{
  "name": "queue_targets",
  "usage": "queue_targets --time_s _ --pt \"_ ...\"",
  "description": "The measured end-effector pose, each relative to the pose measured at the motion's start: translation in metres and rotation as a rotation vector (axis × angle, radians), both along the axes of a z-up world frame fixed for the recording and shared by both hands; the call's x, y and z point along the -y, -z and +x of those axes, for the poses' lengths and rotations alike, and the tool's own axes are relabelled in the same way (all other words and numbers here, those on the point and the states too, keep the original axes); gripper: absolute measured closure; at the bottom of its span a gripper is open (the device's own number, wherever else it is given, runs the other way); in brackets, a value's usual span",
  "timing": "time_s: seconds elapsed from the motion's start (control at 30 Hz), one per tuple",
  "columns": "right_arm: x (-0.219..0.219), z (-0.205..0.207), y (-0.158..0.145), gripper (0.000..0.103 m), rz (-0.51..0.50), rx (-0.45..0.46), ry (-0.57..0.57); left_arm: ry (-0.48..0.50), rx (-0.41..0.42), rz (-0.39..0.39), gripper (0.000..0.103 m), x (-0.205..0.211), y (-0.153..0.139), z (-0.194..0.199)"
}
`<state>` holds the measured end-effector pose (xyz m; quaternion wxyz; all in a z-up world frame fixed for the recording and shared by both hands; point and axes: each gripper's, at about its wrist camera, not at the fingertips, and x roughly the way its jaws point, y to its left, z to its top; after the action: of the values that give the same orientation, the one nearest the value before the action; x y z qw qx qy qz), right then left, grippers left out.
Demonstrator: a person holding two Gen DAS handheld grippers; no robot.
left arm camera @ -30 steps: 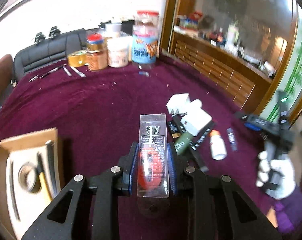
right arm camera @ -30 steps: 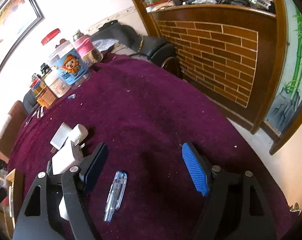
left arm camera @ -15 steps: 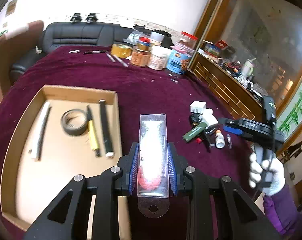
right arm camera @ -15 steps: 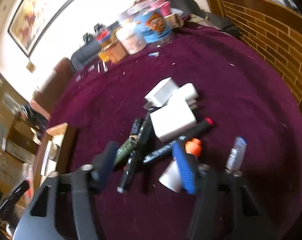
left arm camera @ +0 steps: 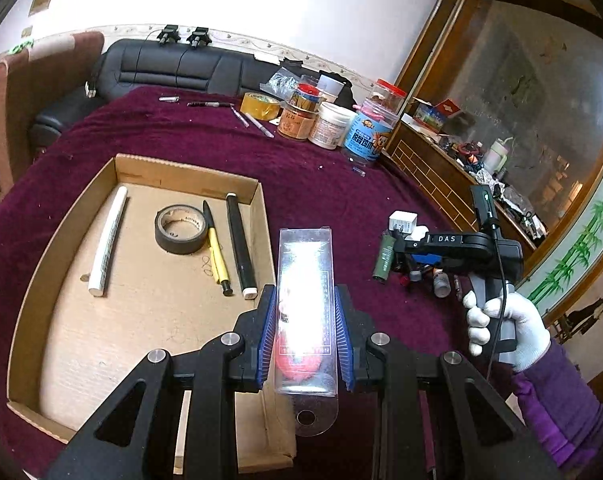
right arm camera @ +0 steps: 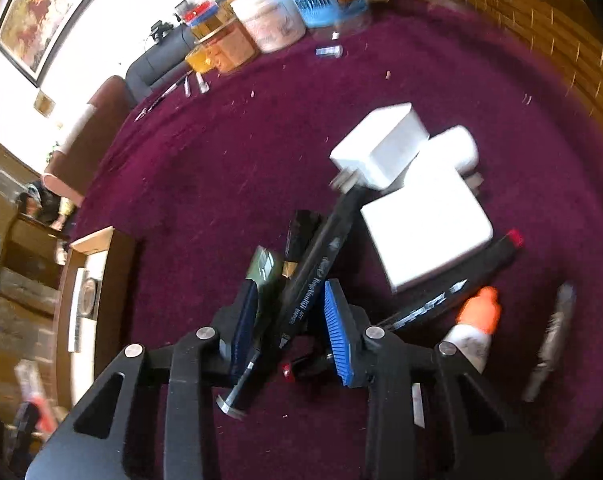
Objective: Organize rigid objects
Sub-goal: 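Carry the clear package toward the box with the left tool while the right tool grasps a black marker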
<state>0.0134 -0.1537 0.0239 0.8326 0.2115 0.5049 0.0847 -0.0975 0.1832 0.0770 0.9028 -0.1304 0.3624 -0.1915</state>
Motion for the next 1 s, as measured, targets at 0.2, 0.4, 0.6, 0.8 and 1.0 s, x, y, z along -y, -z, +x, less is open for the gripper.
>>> queue_targets --time_s 0.2,0.4,0.6,0.8,1.0 --pt "0.008 -0.003 0.001 0.097 0.034 0.012 0.061 -0.016 -0.01 -0.031 0.08 -0.014 0.005 0.001" --pt "-0.007 -0.005 -0.004 0.099 -0.032 0.018 0.042 -0.042 -0.018 -0.058 0.08 -0.031 0.008 0.0" --pt "-0.018 -0.004 -0.006 0.095 -0.19 0.008 0.097 -0.055 -0.016 -0.074 0.08 -0.041 0.009 -0.008" --pt "-0.025 0.009 0.003 0.08 -0.256 -0.053 0.113 -0.067 -0.007 -0.084 0.08 -0.048 0.007 -0.017" --pt "-0.032 0.007 0.005 0.091 -0.306 -0.008 0.112 -0.078 0.006 -0.08 0.08 -0.055 0.005 -0.027"
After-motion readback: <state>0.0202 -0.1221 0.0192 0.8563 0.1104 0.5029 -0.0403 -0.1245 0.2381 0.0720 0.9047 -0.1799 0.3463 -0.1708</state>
